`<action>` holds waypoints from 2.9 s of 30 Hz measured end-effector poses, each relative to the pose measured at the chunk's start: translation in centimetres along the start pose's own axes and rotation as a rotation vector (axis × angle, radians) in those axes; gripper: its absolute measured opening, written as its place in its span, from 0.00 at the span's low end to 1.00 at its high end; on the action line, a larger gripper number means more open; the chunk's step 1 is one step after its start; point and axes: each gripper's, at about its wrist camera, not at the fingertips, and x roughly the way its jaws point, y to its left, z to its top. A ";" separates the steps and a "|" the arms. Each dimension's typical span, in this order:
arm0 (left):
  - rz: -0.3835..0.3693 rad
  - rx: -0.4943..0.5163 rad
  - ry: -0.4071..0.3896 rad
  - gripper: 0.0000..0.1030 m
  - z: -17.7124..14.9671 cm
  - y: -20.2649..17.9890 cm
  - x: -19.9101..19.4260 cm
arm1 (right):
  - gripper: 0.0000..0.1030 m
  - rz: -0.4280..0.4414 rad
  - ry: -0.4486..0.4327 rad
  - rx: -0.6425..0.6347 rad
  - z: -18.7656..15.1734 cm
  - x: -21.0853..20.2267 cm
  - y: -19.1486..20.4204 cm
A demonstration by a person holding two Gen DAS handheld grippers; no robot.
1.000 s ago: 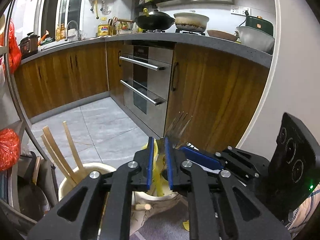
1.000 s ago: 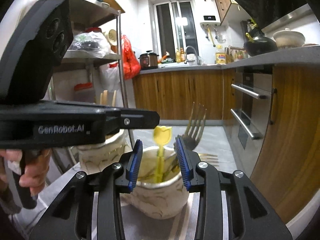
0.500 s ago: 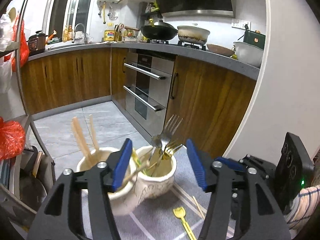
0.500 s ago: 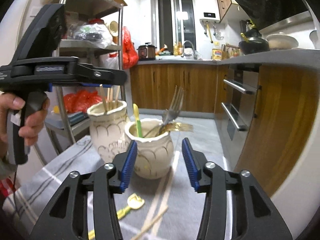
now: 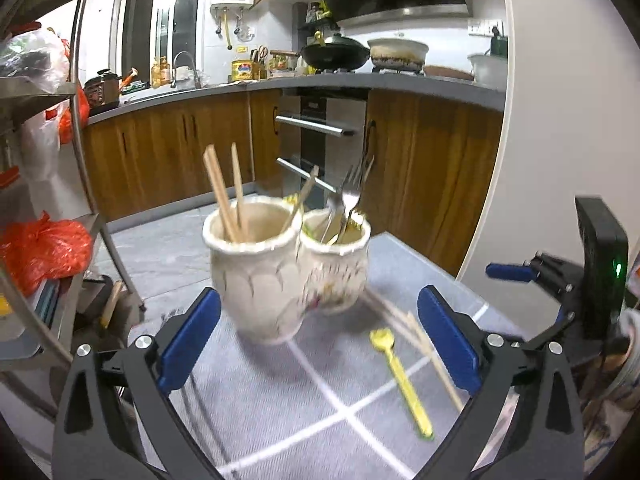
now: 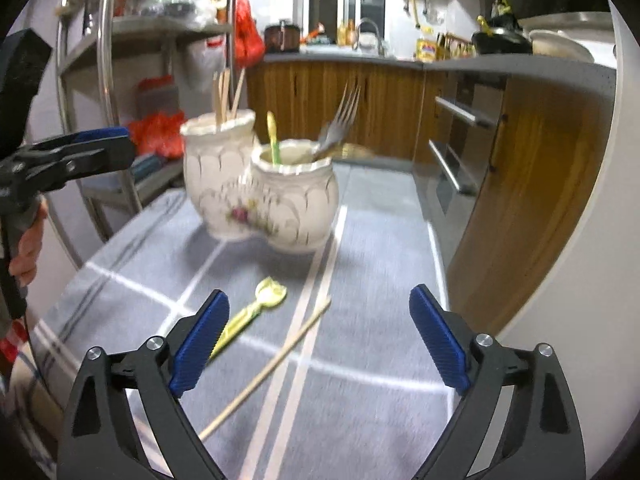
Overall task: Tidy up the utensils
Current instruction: 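Close left gripper on last wooden chopstick while right gripper grasps yellow spoon, then lower chopstick into tall pot with left gripper while right gripper lowers spoon into short pot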
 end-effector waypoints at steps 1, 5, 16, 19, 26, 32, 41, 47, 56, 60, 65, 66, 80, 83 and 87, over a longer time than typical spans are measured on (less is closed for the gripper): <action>0.010 -0.001 0.009 0.94 -0.8 0.0 0.0 | 0.90 -0.001 0.014 -0.002 -0.2 0.2 0.2; 0.007 -0.024 0.049 0.94 -3.3 0.5 -0.1 | 0.91 0.005 0.071 -0.005 -0.5 1.2 1.3; 0.038 -0.065 0.068 0.94 -5.6 2.5 -0.6 | 0.63 0.057 0.207 0.050 0.2 5.0 5.2; 0.038 -0.066 0.069 0.94 -5.6 2.5 -0.6 | 0.52 0.058 0.249 0.070 -0.1 6.0 5.5; 0.039 -0.046 0.074 0.94 -5.7 1.7 -0.3 | 0.23 0.037 0.272 0.049 -0.1 7.1 6.3; 0.035 -0.033 0.084 0.94 -5.4 0.6 -0.2 | 0.10 0.081 0.261 0.080 0.2 6.9 5.4; -0.001 -0.006 0.143 0.94 -4.7 -3.1 1.6 | 0.10 0.089 0.031 0.162 1.6 0.5 -0.6; -0.031 0.002 0.219 0.94 -5.0 -7.0 4.0 | 0.10 0.044 -0.017 0.199 1.1 -1.3 -4.3; -0.129 0.025 0.354 0.61 -6.5 -11.7 6.0 | 0.10 0.062 -0.017 0.223 -0.8 -1.5 -5.8; -0.117 0.089 0.395 0.48 -6.9 -13.9 6.8 | 0.10 0.068 -0.019 0.233 -1.2 -1.6 -6.0; -0.069 0.111 0.422 0.34 -7.5 -14.8 8.2 | 0.10 0.065 -0.025 0.226 -1.5 -1.9 -5.9; -0.053 0.114 0.418 0.32 -7.5 -14.8 8.3 | 0.10 0.063 -0.026 0.224 -1.5 -1.9 -5.8; -0.036 0.107 0.329 0.04 -6.3 -11.7 6.6 | 0.10 0.040 -0.052 0.209 -0.7 -2.4 -5.3; -0.055 0.088 0.259 0.04 -5.7 -10.2 4.5 | 0.10 0.032 -0.069 0.204 0.3 -2.3 -5.1; -0.072 0.074 0.139 0.04 -4.2 -8.1 1.7 | 0.10 0.045 -0.127 0.204 2.5 -2.2 -4.5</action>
